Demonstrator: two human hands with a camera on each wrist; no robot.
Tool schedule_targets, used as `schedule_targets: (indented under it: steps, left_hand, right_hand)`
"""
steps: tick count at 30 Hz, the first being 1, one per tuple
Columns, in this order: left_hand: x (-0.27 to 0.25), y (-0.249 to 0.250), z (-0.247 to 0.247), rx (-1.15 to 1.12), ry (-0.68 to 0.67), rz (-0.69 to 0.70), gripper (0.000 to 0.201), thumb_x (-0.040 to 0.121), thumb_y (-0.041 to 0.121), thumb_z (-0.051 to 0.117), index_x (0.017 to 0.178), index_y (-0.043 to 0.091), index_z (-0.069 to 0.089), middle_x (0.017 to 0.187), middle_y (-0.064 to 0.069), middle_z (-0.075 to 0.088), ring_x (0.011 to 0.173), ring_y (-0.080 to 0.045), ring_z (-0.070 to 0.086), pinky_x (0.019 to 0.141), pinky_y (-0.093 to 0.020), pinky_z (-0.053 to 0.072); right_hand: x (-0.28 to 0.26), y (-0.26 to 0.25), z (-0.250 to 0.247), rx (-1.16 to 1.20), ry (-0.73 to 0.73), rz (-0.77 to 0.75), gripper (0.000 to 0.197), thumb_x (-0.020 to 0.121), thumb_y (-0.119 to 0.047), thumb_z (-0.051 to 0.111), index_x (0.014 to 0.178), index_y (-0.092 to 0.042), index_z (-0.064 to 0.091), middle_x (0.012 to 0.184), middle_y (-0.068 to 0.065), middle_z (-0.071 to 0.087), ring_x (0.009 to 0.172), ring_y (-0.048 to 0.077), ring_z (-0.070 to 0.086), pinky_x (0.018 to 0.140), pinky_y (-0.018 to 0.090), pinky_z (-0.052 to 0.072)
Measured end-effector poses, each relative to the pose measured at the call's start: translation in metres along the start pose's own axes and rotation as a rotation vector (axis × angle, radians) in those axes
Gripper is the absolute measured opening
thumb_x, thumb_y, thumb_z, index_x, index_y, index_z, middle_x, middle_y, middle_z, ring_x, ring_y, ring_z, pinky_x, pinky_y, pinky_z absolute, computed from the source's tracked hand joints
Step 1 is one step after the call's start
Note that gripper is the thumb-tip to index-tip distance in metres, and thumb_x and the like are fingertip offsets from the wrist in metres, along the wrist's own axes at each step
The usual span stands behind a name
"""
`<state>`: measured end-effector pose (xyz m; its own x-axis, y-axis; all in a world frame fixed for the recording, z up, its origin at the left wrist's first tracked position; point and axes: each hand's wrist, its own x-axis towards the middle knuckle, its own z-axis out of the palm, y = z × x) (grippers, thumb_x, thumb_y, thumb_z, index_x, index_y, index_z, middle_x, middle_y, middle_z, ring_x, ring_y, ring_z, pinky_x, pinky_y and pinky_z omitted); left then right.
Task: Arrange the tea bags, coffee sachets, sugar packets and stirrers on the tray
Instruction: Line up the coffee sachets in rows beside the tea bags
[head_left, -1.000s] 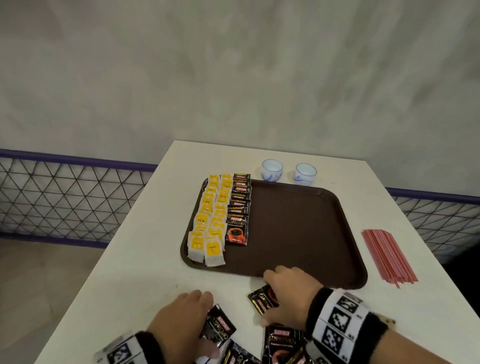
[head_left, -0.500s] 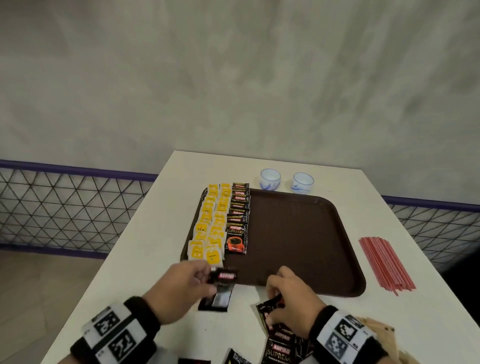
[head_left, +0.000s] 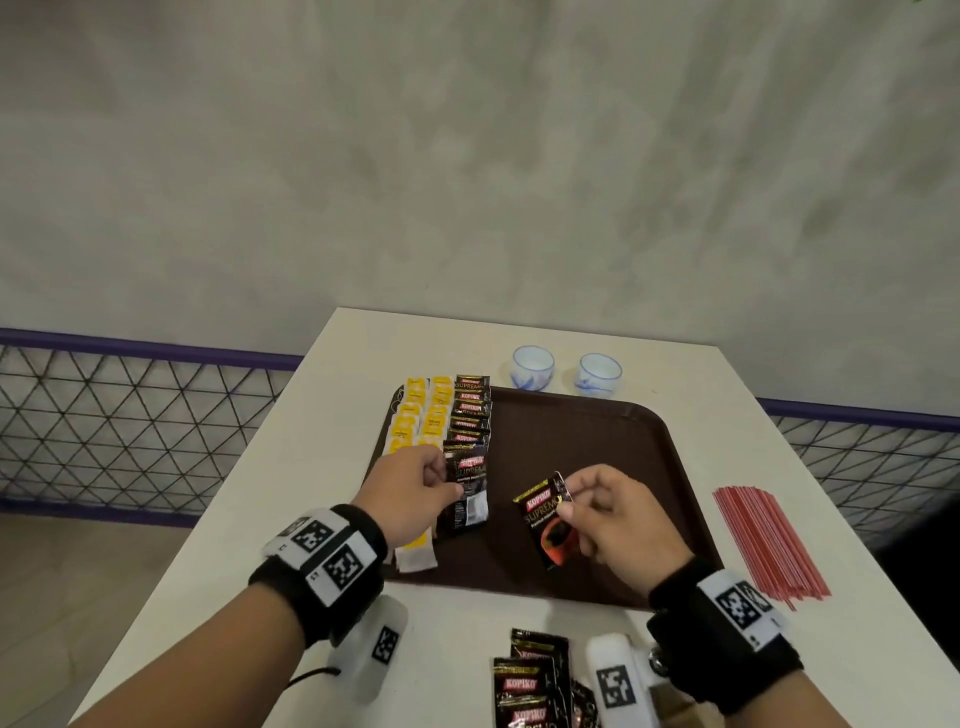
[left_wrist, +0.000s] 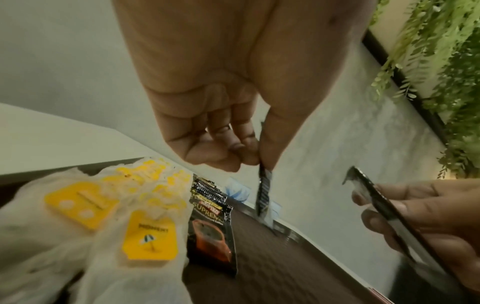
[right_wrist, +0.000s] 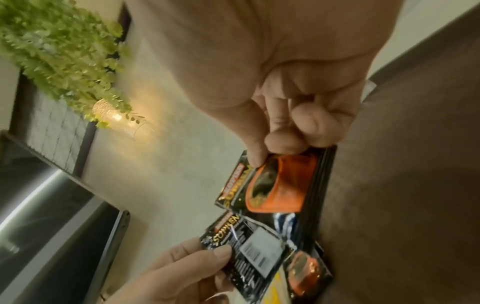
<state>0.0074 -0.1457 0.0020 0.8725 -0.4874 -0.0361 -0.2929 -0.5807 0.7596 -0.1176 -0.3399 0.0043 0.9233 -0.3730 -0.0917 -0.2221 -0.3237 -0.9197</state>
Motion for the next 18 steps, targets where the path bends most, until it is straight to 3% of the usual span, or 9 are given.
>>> schedule_targets:
  steps: [3,6,8,9,11,12,15,18]
  left_hand:
    - [0.001,0.004,0.001,-0.028,-0.008,-0.007,0.013,0.084,0.026,0.063,0.083,0.013,0.061,0.074,-0.002,0.060,0.070,-0.018,0.056,0.061,-0.030,0.043]
    - [0.002,-0.002,0.003,-0.210,0.013,-0.100,0.025,0.078,0.022,0.061,0.070,0.000,0.055,0.073,-0.015,0.060,0.073,-0.027,0.060,0.071,-0.039,0.050]
    - [0.003,-0.005,0.005,-0.410,0.009,-0.111,0.026,0.075,0.012,0.059,0.066,-0.008,0.046,0.076,-0.019,0.063,0.078,-0.019,0.065,0.080,-0.041,0.055]
    - [0.003,-0.005,0.006,-0.524,-0.007,-0.121,0.020,0.077,0.005,0.057,0.068,-0.011,0.051,0.083,-0.022,0.068,0.083,-0.016,0.069,0.083,-0.040,0.056]
    - [0.003,-0.005,0.006,-0.621,-0.047,-0.128,0.027,0.080,0.005,0.061,0.083,-0.021,0.056,0.084,-0.017,0.073,0.083,-0.018,0.071,0.086,-0.038,0.056]
    - [0.004,-0.006,0.006,-0.589,-0.055,-0.107,0.035,0.076,0.016,0.069,0.084,-0.017,0.060,0.078,-0.010,0.072,0.080,-0.018,0.070,0.089,-0.042,0.054]
    - [0.004,-0.001,0.001,-0.454,-0.114,-0.061,0.039,0.054,0.045,0.085,0.057,0.015,0.061,0.070,0.000,0.065,0.077,-0.017,0.065,0.084,-0.043,0.053]
    - [0.009,-0.002,0.003,-0.354,-0.113,-0.066,0.036,0.055,0.051,0.082,0.070,0.020,0.073,0.089,0.006,0.069,0.091,-0.009,0.063,0.085,-0.032,0.051]
  right_hand:
    - [0.006,0.002,0.008,0.164,0.021,0.057,0.014,0.091,0.001,0.058,0.093,-0.009,0.048,0.051,-0.006,0.050,0.038,0.008,0.043,0.038,0.017,0.035]
    - [0.009,0.001,0.015,0.242,0.025,0.083,0.016,0.093,0.001,0.055,0.091,-0.010,0.043,0.052,-0.003,0.047,0.038,0.011,0.039,0.037,0.020,0.033]
    - [0.010,0.002,0.017,0.230,0.022,0.081,0.017,0.094,0.001,0.054,0.087,-0.010,0.043,0.051,-0.004,0.046,0.038,0.011,0.039,0.037,0.020,0.033]
    - [0.011,0.003,0.018,0.206,0.015,0.079,0.017,0.094,0.000,0.053,0.085,-0.011,0.045,0.052,-0.004,0.047,0.039,0.011,0.040,0.038,0.020,0.033]
    - [0.014,0.004,0.019,0.154,0.002,0.081,0.017,0.093,-0.001,0.054,0.083,-0.013,0.049,0.056,-0.002,0.050,0.041,0.011,0.044,0.040,0.021,0.036]
    - [0.016,0.004,0.020,0.132,0.001,0.081,0.016,0.093,-0.002,0.055,0.083,-0.013,0.051,0.058,-0.001,0.052,0.042,0.011,0.046,0.040,0.021,0.037]
    - [0.022,0.005,0.021,0.073,0.012,0.085,0.013,0.092,-0.001,0.056,0.087,-0.012,0.057,0.064,0.002,0.056,0.044,0.008,0.049,0.043,0.018,0.039]
    - [0.029,0.009,0.022,0.017,0.022,0.103,0.014,0.090,-0.001,0.059,0.086,-0.015,0.058,0.070,0.003,0.058,0.052,0.009,0.052,0.050,0.020,0.041]
